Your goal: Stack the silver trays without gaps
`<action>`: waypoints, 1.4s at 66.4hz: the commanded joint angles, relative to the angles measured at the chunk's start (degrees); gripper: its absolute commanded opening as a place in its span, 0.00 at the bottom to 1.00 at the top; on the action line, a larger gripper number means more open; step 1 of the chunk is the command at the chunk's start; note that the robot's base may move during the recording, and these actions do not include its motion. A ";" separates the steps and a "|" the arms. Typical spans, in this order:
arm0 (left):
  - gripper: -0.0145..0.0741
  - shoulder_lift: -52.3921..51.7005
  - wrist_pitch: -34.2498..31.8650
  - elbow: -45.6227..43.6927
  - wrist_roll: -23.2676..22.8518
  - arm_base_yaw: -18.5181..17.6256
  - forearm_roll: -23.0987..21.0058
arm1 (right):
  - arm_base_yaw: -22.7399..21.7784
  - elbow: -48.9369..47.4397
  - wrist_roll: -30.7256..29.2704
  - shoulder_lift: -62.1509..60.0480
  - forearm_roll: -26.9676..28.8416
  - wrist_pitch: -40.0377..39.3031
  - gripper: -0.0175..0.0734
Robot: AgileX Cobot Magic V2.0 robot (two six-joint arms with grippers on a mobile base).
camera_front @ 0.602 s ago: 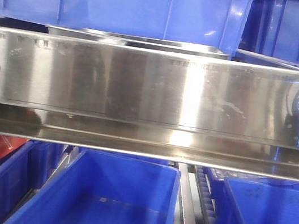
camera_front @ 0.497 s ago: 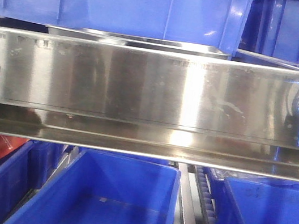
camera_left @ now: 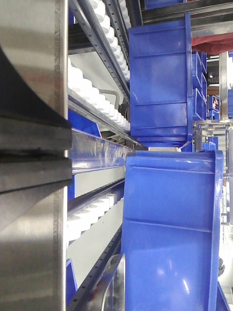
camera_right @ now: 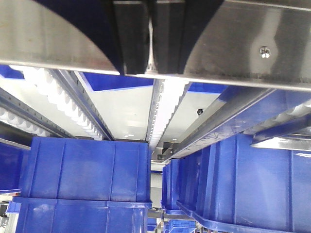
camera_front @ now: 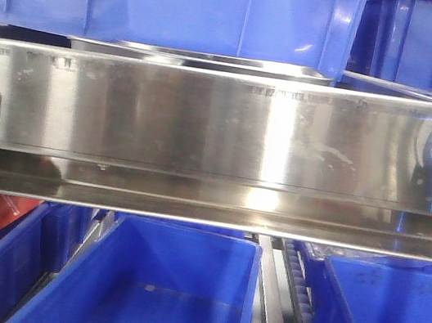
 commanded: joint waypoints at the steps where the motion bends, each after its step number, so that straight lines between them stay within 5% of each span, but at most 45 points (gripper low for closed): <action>1: 0.17 -0.24 -0.70 -0.07 0.01 0.04 0.27 | -0.31 -0.01 0.06 -0.22 0.18 -1.74 0.17; 21: 0.17 -0.24 -3.48 -0.07 0.01 0.04 0.27 | -0.31 -0.01 0.06 -0.22 0.18 -6.72 0.17; 38: 0.17 -0.24 -24.16 -0.07 0.01 0.04 0.27 | -0.31 -0.01 0.06 -0.22 0.18 -33.40 0.17; 44: 0.17 -0.24 -26.44 -0.62 0.01 0.04 0.30 | -0.31 -1.49 0.06 -0.22 0.18 -37.82 0.17; 69: 0.17 3.20 -8.18 -19.31 0.01 0.04 0.41 | -0.31 -27.48 0.06 6.62 0.18 -9.01 0.17; 77: 0.17 9.87 -2.64 -26.18 0.01 0.04 0.41 | -0.31 -35.85 0.06 15.02 0.18 1.74 0.17; 93: 0.17 29.73 19.18 -42.85 0.01 0.04 0.41 | -0.31 -48.63 0.06 34.54 0.18 17.89 0.17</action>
